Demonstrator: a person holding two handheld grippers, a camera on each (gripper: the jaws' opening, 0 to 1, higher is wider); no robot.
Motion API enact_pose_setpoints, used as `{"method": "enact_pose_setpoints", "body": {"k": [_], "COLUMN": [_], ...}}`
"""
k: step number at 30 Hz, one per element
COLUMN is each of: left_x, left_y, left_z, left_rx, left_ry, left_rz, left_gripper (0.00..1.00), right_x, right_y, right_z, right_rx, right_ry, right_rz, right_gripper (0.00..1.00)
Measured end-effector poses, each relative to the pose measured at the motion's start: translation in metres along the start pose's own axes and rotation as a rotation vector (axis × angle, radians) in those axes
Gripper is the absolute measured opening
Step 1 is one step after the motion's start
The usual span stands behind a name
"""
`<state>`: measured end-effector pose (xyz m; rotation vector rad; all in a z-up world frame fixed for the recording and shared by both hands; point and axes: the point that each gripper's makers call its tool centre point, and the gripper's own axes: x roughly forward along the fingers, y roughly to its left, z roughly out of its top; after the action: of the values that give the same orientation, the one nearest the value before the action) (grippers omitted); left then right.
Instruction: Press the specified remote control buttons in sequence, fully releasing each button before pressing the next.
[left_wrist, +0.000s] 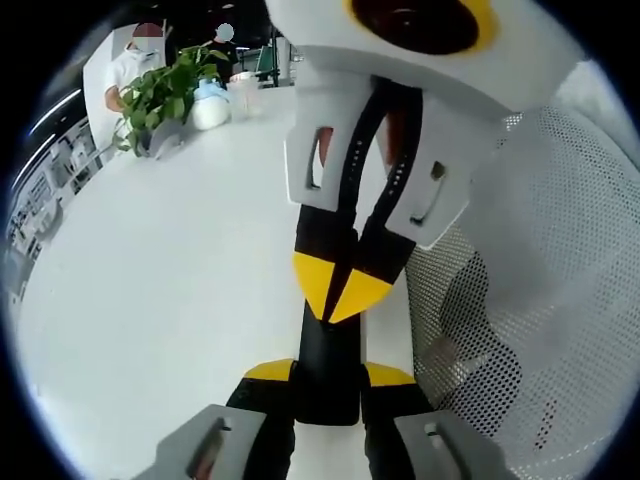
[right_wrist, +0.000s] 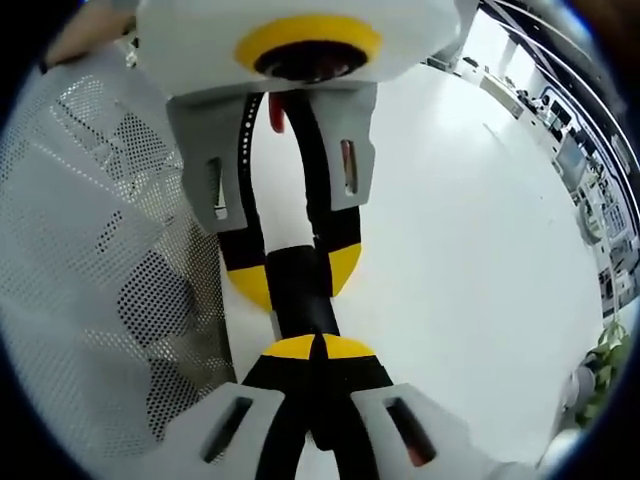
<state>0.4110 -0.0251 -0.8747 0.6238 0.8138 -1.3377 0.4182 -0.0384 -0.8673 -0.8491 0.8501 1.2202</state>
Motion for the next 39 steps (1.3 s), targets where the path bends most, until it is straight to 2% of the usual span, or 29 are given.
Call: {"method": "enact_pose_setpoints", "body": {"k": [19,28,39], "left_x": [0.0003,0.0001,0.0002], "left_y": [0.0003,0.0002,0.0003], "left_z": [0.0002,0.0000,0.0000], "left_rx": [-0.001,-0.001,0.005], "left_ry": [-0.001,-0.002,0.003], "left_rz": [0.001,0.001,0.000], "left_gripper": [0.24,0.24,0.24], "right_x": [0.0020,0.0026,0.0030], "right_y": [-0.0005,0.0004,0.0005], "right_z": [0.0046,0.0052,0.0057], "right_rx": [0.005,-0.049,-0.070], "right_ry": [-0.017,0.010,0.013], "right_rz": [-0.002,-0.021,-0.011], "right_gripper": [0.00,0.00,0.00]}}
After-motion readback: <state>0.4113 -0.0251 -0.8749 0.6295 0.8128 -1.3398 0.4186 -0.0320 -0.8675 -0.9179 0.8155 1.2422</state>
